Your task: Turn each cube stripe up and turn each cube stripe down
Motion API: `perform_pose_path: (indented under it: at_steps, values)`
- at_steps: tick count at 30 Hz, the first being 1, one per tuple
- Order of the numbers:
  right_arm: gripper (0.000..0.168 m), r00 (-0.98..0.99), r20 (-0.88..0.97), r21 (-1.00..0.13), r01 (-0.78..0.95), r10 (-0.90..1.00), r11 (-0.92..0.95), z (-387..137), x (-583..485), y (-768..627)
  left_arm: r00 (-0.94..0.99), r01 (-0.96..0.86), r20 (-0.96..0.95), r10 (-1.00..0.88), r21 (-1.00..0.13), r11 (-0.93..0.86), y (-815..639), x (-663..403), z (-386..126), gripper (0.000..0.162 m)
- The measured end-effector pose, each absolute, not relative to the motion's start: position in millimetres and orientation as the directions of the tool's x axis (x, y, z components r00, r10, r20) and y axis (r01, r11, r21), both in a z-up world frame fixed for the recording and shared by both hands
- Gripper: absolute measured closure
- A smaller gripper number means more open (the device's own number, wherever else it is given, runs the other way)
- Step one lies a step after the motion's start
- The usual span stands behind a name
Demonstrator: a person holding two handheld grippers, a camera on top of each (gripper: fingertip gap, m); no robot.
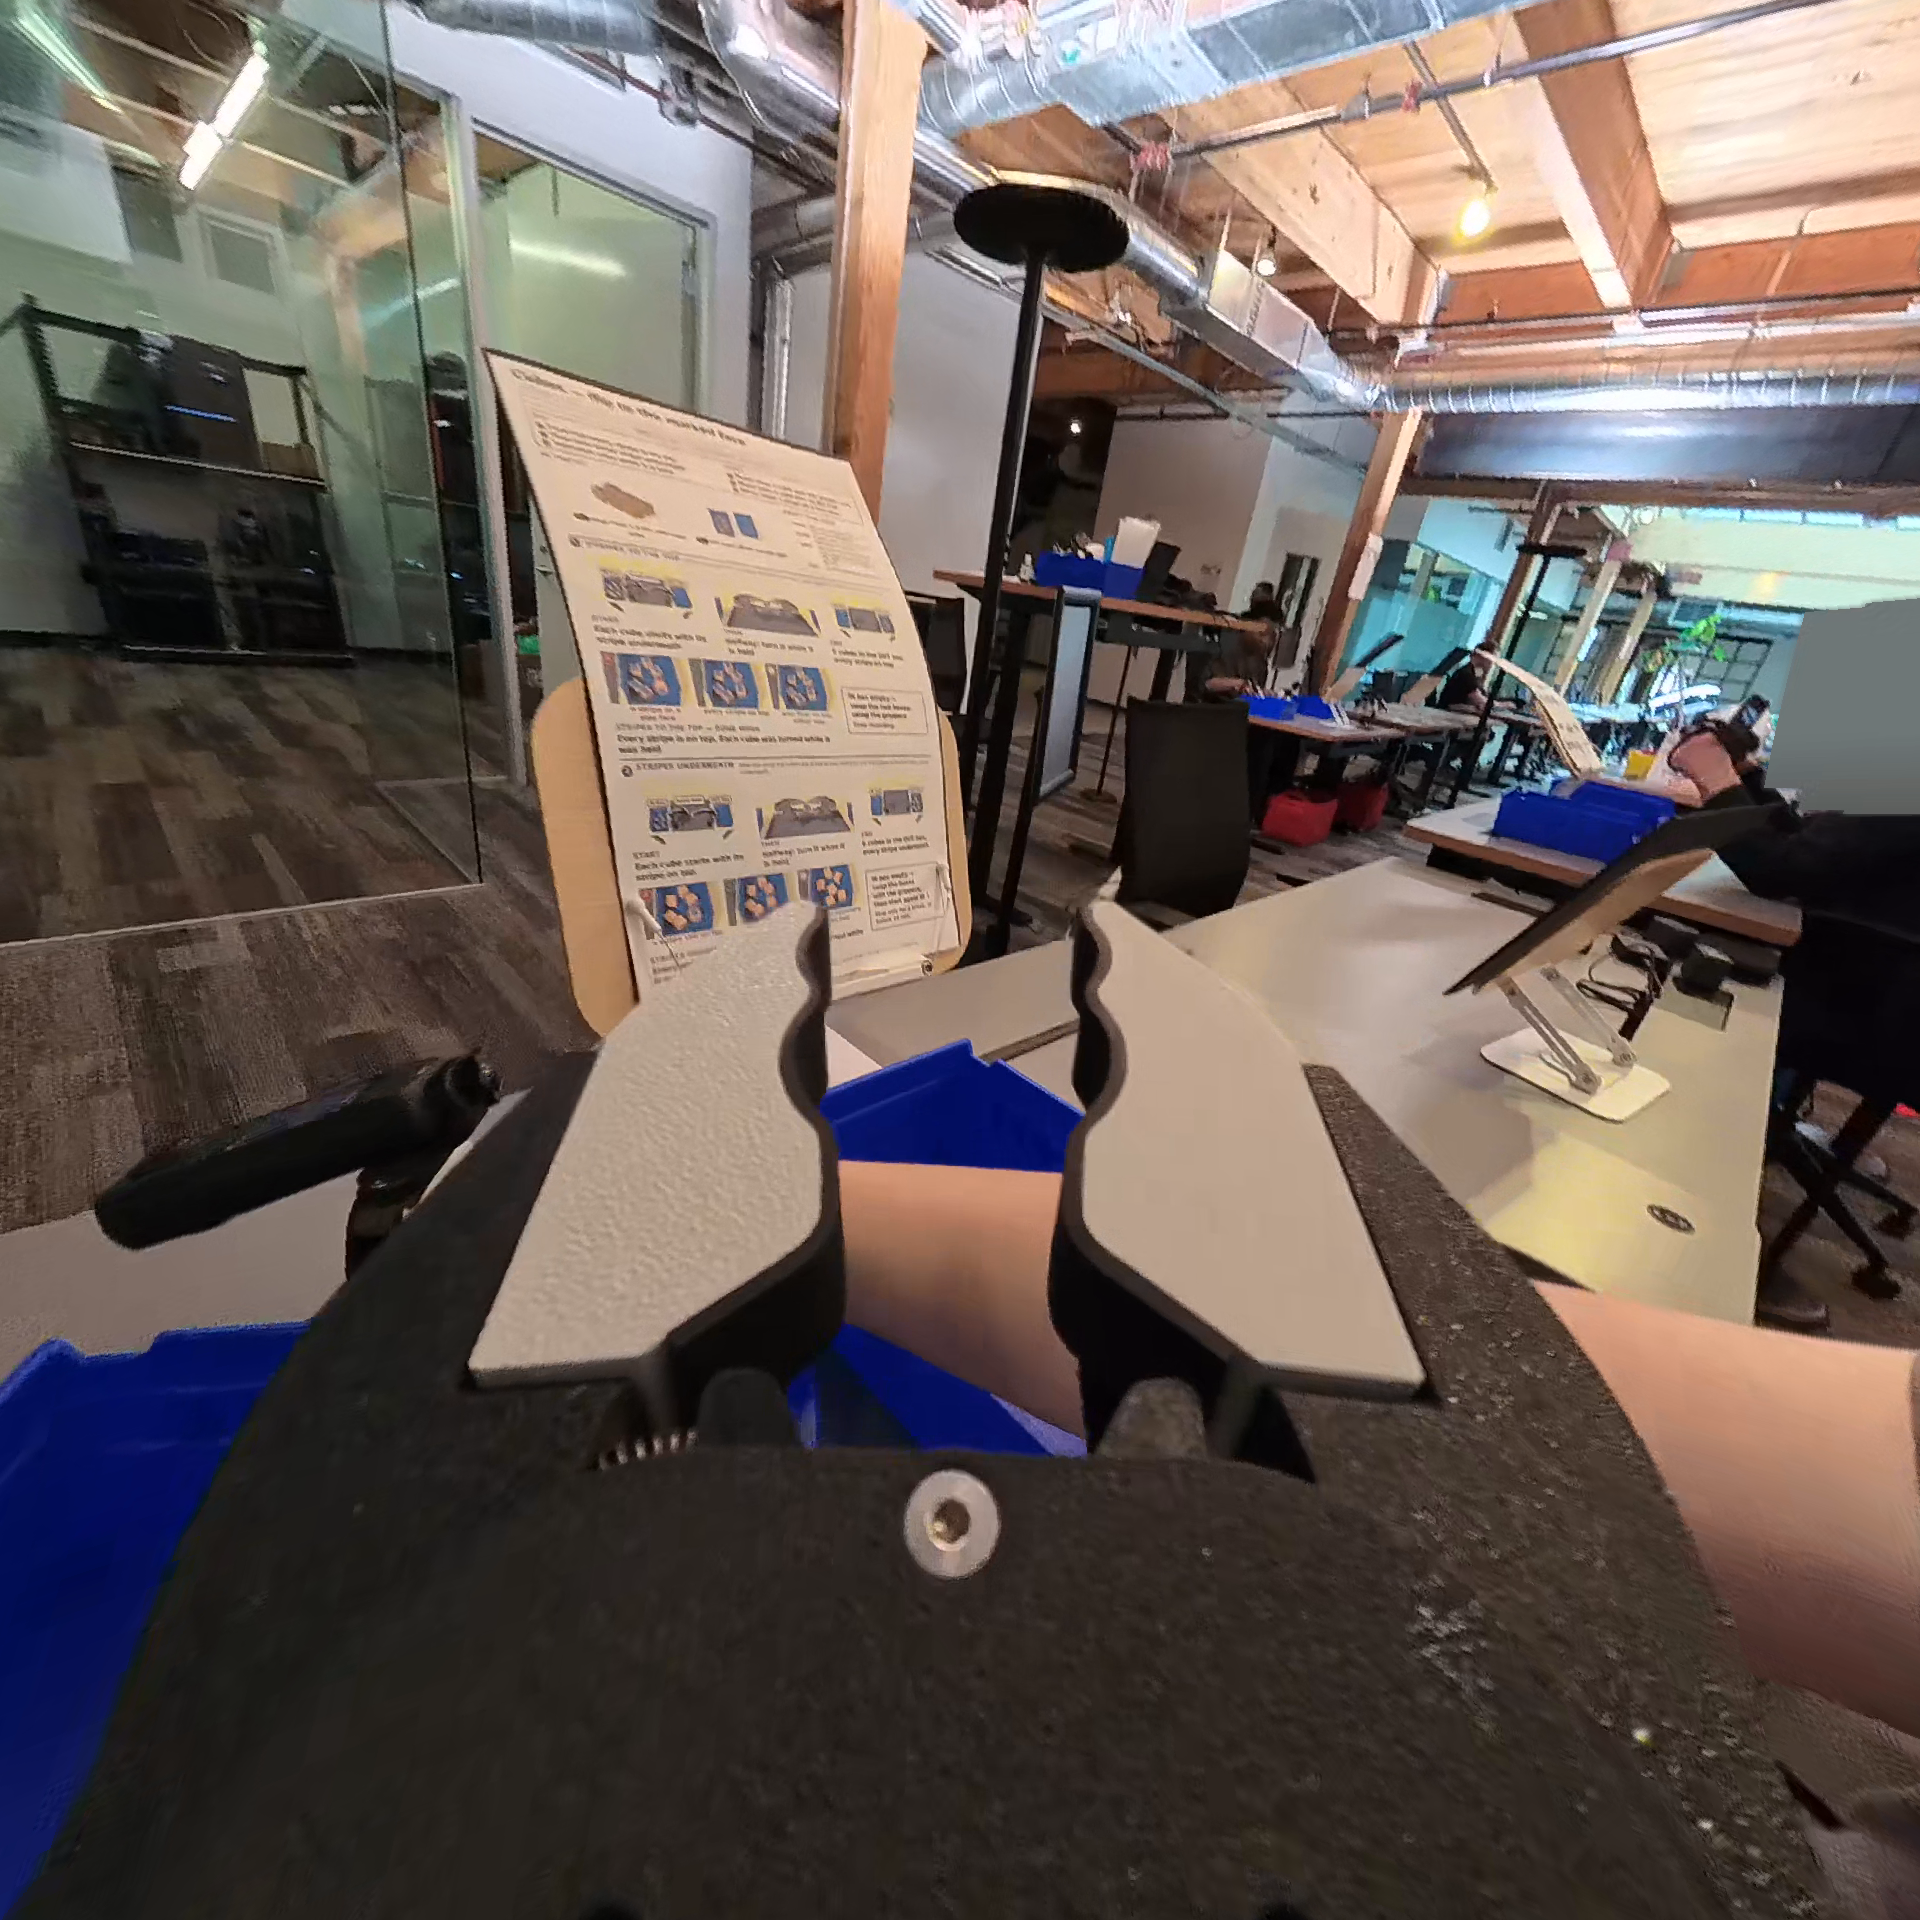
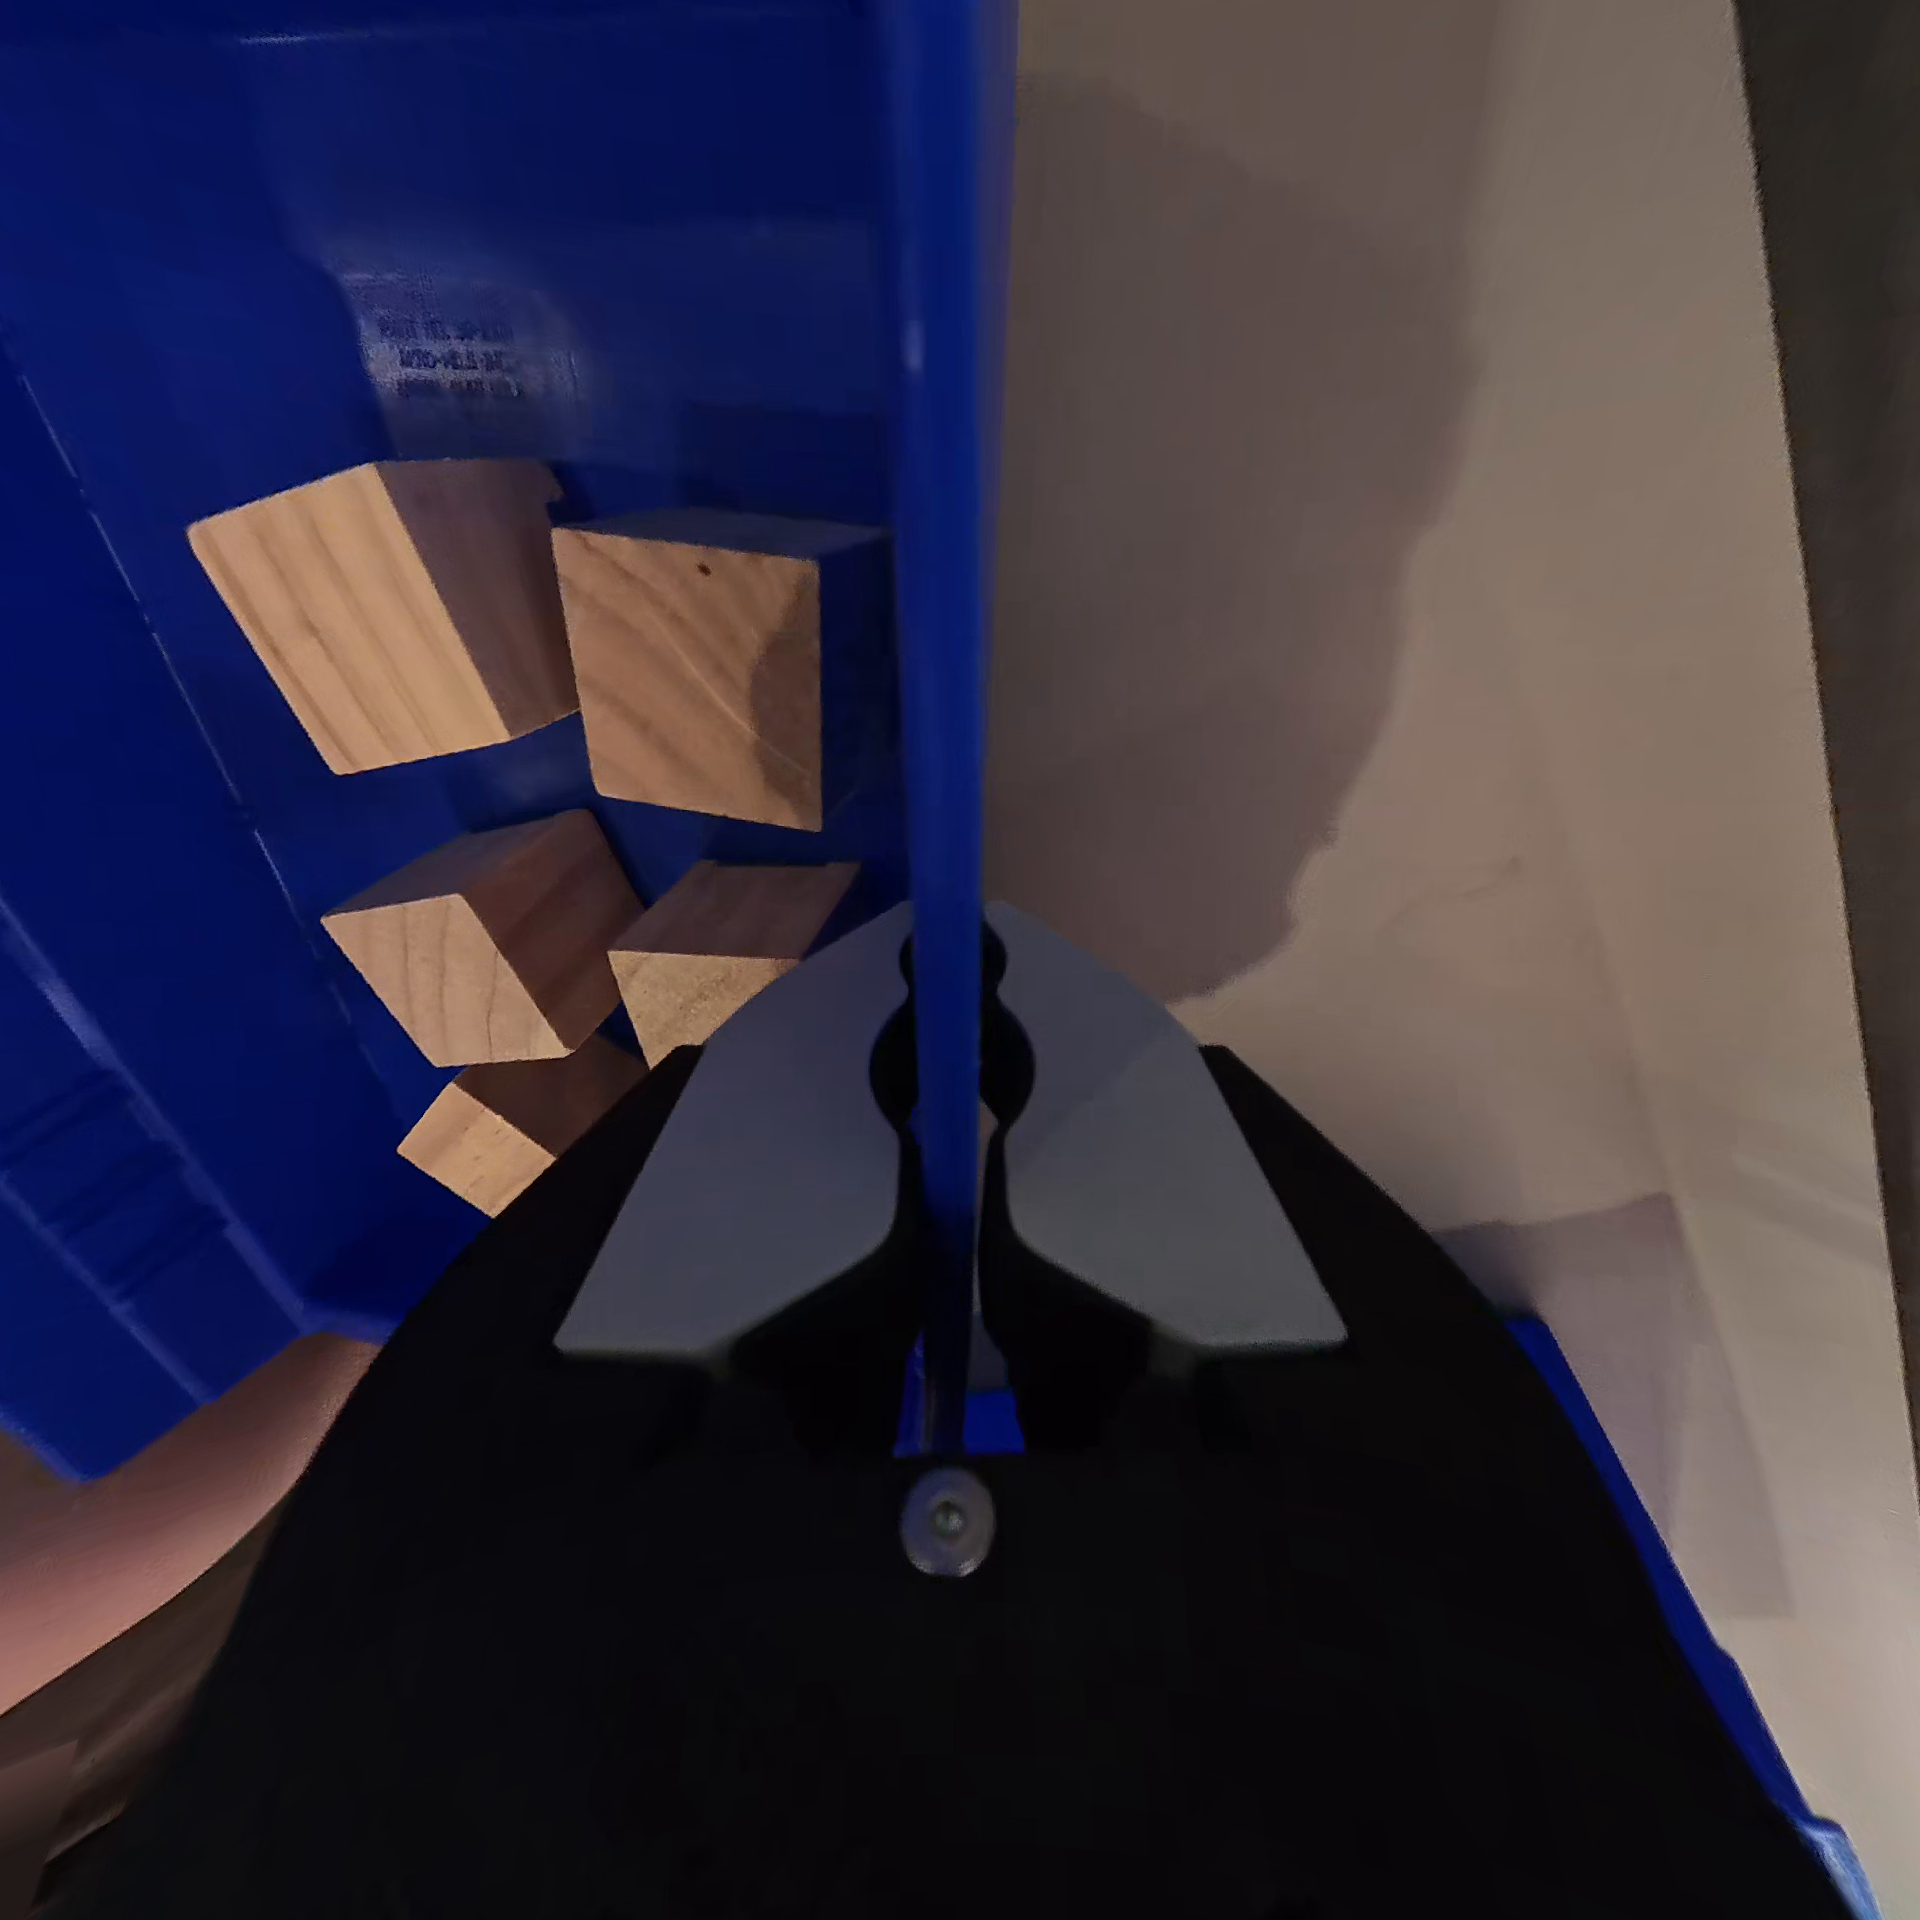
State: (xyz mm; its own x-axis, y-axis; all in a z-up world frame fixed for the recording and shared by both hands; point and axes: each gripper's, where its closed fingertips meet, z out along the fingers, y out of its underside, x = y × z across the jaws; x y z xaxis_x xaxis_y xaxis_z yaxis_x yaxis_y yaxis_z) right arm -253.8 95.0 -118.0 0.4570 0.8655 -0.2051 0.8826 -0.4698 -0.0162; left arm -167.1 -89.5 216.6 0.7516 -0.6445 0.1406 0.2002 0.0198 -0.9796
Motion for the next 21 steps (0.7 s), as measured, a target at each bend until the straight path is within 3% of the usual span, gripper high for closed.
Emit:
perform_pose_path:
  at_steps: [3,7,10,12,15,18,21]
  values:
    - [0.161,0.460,-0.185,0.002,0.884,0.869,-0.467,-129.2,-245.1,95.5,0.743,0.186,0.132,-0.656,-0.983,0.013,-87.1,-160.8,215.2,0.117]
    - [0.157,0.428,-0.210,-0.081,0.888,0.879,-0.452,-128.4,-249.7,96.9,0.737,0.177,0.133,-0.662,-0.984,-0.001,-84.3,-157.4,212.9,0.116]
    - [0.151,0.413,-0.145,-0.296,0.849,0.899,-0.438,-95.9,-260.0,115.8,0.740,0.170,0.136,-0.658,-0.985,-0.012,-81.7,-156.6,210.8,0.115]
    - [0.137,0.414,-0.021,-0.474,0.797,0.910,-0.373,-45.6,-253.7,133.3,0.740,0.170,0.137,-0.658,-0.985,-0.014,-81.4,-156.1,210.6,0.114]
    - [0.137,0.468,0.173,-0.646,0.718,0.867,-0.258,37.7,-200.2,140.2,0.740,0.161,0.127,-0.660,-0.987,-0.010,-83.4,-156.6,210.4,0.114]
    - [0.134,0.591,0.210,-0.636,0.688,0.779,-0.350,61.6,-99.1,131.0,0.740,0.176,0.131,-0.659,-0.984,0.001,-84.5,-158.8,213.1,0.114]
    - [0.125,0.723,0.245,-0.533,0.657,0.646,-0.533,30.8,17.6,124.4,0.741,0.172,0.131,-0.659,-0.985,-0.003,-84.2,-158.2,212.5,0.113]
